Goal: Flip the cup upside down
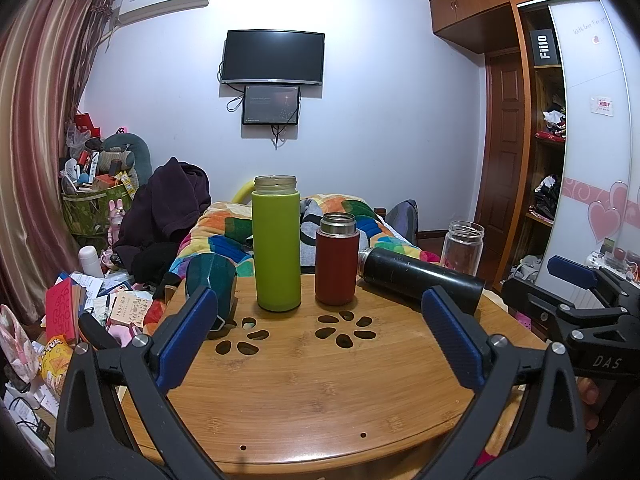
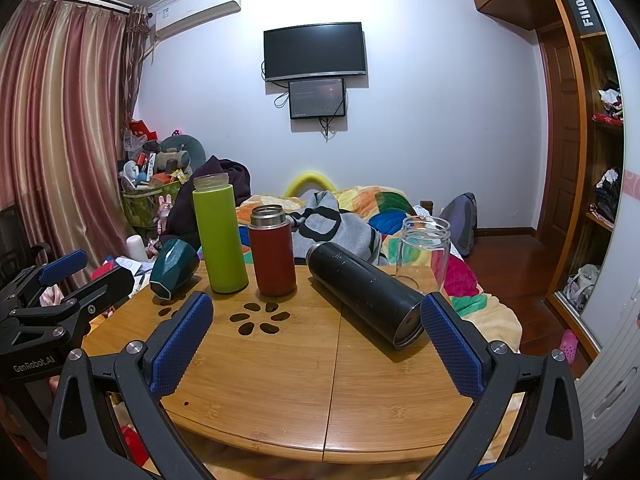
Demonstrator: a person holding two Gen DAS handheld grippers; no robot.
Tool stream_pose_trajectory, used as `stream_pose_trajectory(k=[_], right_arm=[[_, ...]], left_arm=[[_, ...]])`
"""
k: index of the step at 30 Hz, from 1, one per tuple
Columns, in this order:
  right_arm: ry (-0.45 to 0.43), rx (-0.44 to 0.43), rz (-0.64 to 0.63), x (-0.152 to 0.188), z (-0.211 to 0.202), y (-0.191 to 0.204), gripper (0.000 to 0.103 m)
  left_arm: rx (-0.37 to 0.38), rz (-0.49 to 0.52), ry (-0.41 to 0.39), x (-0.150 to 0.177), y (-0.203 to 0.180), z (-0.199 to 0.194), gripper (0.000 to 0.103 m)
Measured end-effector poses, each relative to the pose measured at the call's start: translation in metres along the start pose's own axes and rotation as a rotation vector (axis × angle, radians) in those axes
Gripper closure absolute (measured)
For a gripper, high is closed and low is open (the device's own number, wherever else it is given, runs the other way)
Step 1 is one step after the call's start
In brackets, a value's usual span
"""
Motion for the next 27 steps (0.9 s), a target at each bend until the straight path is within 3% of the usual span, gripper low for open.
stream_pose_trajectory(k=[14, 21, 27], right_arm=[[0.027, -0.02, -0.009, 0.001, 0.007, -0.002, 0.0], [0.156, -0.053, -0.074, -0.005, 0.054, -0.02, 0.0], [0.274, -0.123, -0.243, -0.022, 0.107, -0.018, 0.0]], left_arm=[[0.007, 0.001, 0.021, 0.002, 0.001, 0.006, 0.0], [-0.019, 0.036, 0.069, 0.004, 0.005, 0.022, 0.0], [-0.018, 0.012, 0.097, 0.002, 0.017, 0.035, 0.0]])
Point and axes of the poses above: each gripper's, at about its wrist camera, not at the fingertips, and z roughly the way its jaws point, y to its left, x to its underside, the point moved 4 cm from there along z, roughly the way its jaws point, and after that the axes turned 1 degree about z, right-handed, at the moved point
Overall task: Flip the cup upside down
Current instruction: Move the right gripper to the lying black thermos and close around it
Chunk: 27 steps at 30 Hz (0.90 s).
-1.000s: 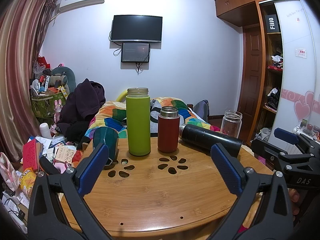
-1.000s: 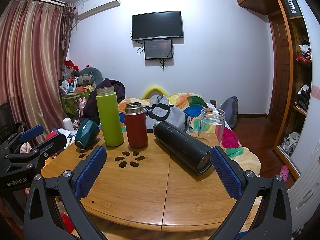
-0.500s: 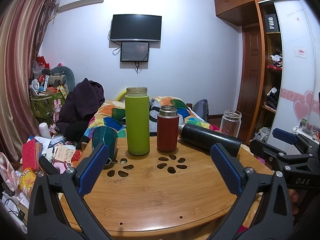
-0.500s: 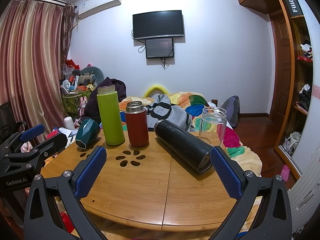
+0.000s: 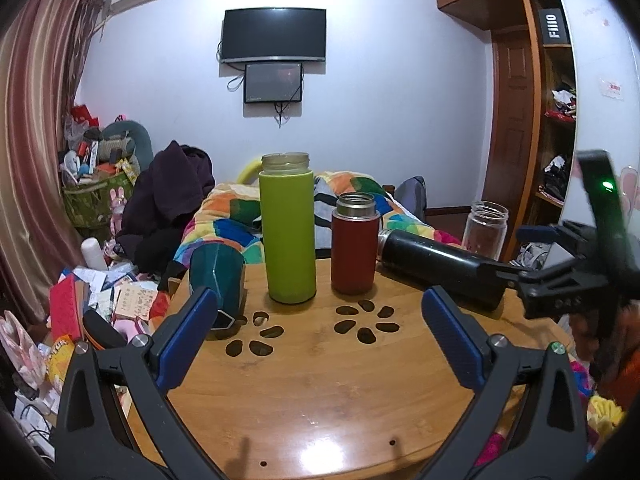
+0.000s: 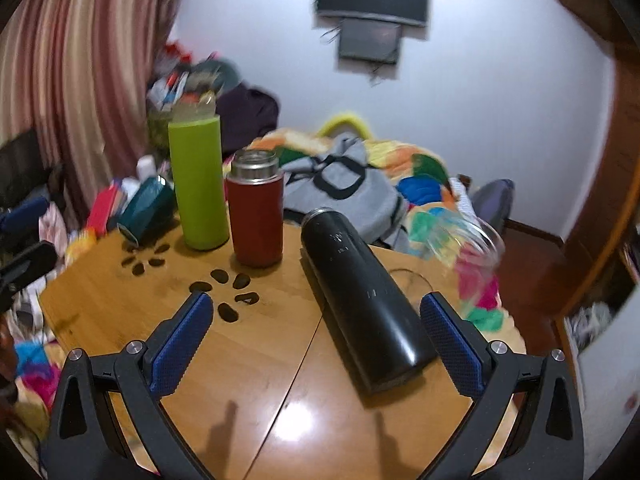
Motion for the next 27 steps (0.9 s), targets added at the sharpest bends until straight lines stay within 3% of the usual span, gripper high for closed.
stream_pose_trajectory(k=[3, 11, 14, 16, 25, 27], right_arm=[[0.072, -0.05, -0.099, -0.016, 0.026, 0.005, 0.001], [0.3, -0.016, -0.217, -0.026, 0.096, 0.001, 0.01], [0.349, 0.0, -0.223, -0.024, 0.109, -0.003, 0.013], [0.382, 0.036, -0.232, -0.021, 0.119, -0.004, 0.02], [0.449, 0.104, -0.311, -0.019, 0.143, -0.005, 0.019], [0.461, 0.098, -0.306, -0.02, 0.144, -0.007, 0.025]], left_arm=[[0.002, -0.031, 0.012, 0.001, 0.008, 0.006, 0.0], [-0.002, -0.105, 0.052, 0.01, 0.033, 0.018, 0.0], [0.0, -0.136, 0.066, 0.014, 0.042, 0.023, 0.0], [0.014, -0.166, 0.076, 0.016, 0.047, 0.027, 0.0], [0.036, -0.228, 0.094, 0.023, 0.058, 0.031, 0.0], [0.038, -0.237, 0.094, 0.024, 0.059, 0.031, 0.0]])
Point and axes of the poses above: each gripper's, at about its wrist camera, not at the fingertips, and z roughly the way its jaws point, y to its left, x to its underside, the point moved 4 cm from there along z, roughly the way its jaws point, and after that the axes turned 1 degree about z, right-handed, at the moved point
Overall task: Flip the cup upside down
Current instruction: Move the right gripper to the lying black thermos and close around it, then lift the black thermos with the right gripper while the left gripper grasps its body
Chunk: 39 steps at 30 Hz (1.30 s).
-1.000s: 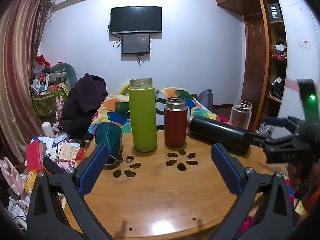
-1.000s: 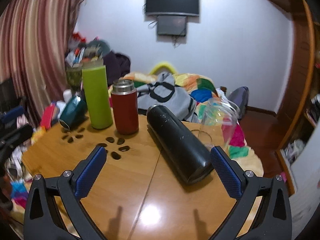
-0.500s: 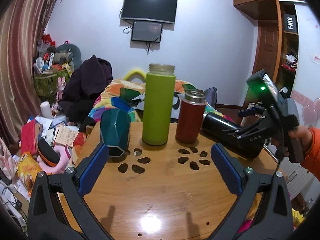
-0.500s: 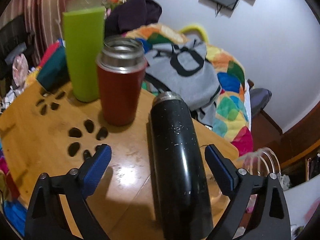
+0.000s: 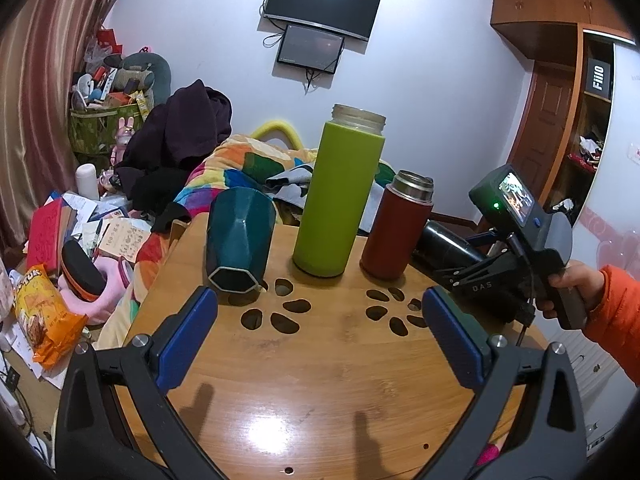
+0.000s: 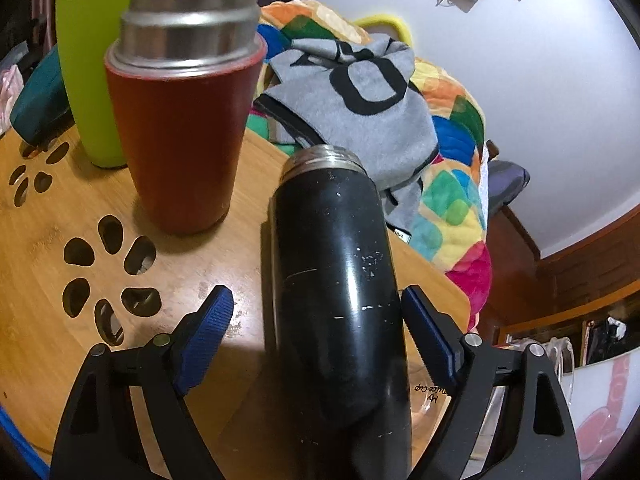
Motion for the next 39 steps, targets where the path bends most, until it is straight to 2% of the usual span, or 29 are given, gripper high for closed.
stream_pose_trajectory(k=[1, 3, 14, 20, 23, 30, 35, 39], right_arm=[[0.005, 0.0, 0.001, 0.0, 0.0, -0.001, 0.032], [0.019, -0.033, 0.014, 0.001, 0.0, -0.001, 0.038], [0.037, -0.106, 0.045, 0.037, -0.023, 0.008, 0.041], [-0.024, -0.141, 0.016, 0.057, -0.046, 0.033, 0.04], [-0.056, -0.22, 0.022, 0.059, -0.057, 0.049, 0.041], [-0.117, -0.283, -0.097, 0.057, -0.079, 0.097, 0.041], [-0.106, -0.266, -0.218, 0.061, -0.087, 0.123, 0.041], [-0.075, -0.273, -0.222, 0.062, -0.089, 0.125, 0.041]], left_arm=[[0.003, -0.004, 0.0, 0.0, 0.0, 0.0, 0.0], [0.004, -0.005, 0.0, 0.001, 0.0, 0.0, 0.0], [0.006, 0.024, -0.013, 0.001, -0.008, -0.007, 0.0], [0.01, 0.035, -0.009, 0.002, -0.012, -0.009, 0.0], [0.008, 0.046, -0.008, 0.001, -0.013, -0.012, 0.0], [0.01, 0.089, 0.004, 0.005, -0.017, -0.018, 0.0], [0.0, 0.129, 0.009, 0.008, -0.023, -0.02, 0.0], [0.01, 0.135, 0.017, 0.009, -0.027, -0.017, 0.0]])
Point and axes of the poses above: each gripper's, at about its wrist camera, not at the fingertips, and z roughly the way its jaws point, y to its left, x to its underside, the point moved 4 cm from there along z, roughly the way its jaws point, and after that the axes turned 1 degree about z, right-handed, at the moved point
